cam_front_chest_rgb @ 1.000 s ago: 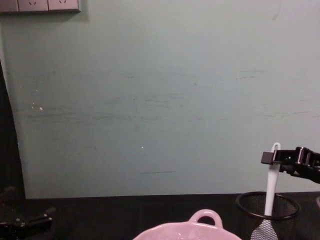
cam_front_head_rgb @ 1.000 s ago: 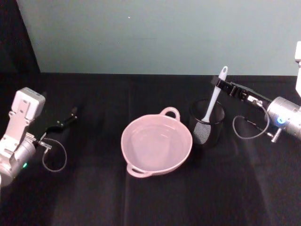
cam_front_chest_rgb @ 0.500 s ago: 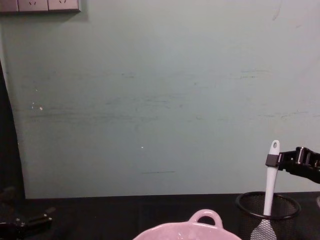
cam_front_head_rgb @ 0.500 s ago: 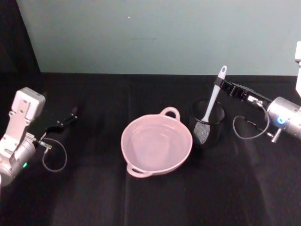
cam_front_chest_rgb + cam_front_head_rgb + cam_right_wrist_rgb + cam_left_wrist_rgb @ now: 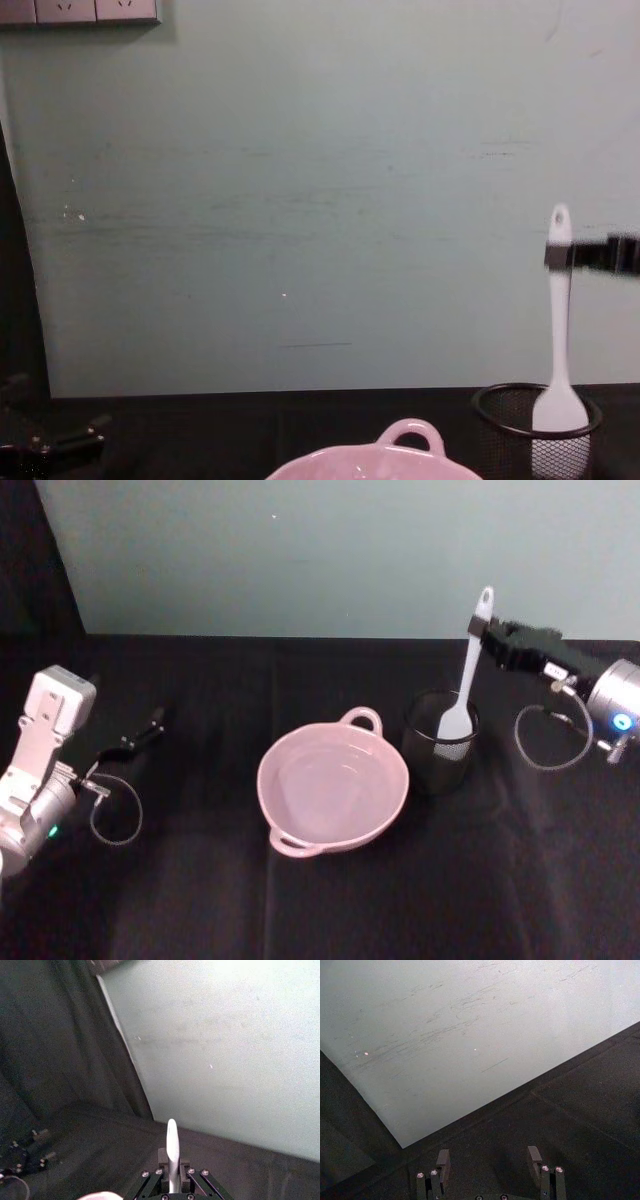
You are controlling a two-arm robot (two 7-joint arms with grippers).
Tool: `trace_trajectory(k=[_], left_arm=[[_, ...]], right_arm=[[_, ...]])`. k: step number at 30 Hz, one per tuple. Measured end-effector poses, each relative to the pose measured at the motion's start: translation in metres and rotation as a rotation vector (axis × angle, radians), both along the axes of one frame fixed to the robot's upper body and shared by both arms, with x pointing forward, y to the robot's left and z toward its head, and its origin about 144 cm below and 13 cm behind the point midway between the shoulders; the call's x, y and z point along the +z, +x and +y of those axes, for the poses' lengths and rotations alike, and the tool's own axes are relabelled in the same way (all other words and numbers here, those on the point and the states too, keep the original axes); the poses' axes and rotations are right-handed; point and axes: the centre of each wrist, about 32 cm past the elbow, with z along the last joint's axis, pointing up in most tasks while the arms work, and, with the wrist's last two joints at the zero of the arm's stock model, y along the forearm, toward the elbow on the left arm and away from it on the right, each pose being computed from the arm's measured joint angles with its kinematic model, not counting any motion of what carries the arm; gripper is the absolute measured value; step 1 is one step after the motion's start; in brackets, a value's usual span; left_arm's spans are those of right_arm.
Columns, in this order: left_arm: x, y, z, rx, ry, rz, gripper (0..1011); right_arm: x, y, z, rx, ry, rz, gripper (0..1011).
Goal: Use the one hand to pick up the spoon and stir the clear water in the bowl.
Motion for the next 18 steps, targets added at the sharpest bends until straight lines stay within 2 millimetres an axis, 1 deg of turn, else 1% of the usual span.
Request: trace_trajectory(k=[2, 5, 6, 11, 14, 18], left_arm=[[0.0, 0.0, 0.0, 0.0, 0.0, 0.0, 1011], [0.0, 0.0, 0.0, 0.0, 0.0, 0.0, 1011], [0.0, 0.0, 0.0, 0.0, 0.0, 0.0, 1011], [0.0, 0.0, 0.0, 0.0, 0.0, 0.0, 1011], [0.0, 0.0, 0.0, 0.0, 0.0, 0.0, 1011], [0.0, 0.0, 0.0, 0.0, 0.0, 0.0, 1011]], right_arm=[[0.017, -0.005, 0.001, 0.014, -0.007, -0.043, 116], [0.028, -0.009, 0.002, 0.027, -0.008, -0.076, 116], [0.036, -0.011, 0.004, 0.036, -0.007, -0.104, 116], [0.054, -0.015, 0.007, 0.06, 0.006, -0.193, 116], [0.063, -0.017, 0.012, 0.097, 0.018, -0.248, 116], [0.062, -0.017, 0.025, 0.168, 0.024, -0.3, 116]])
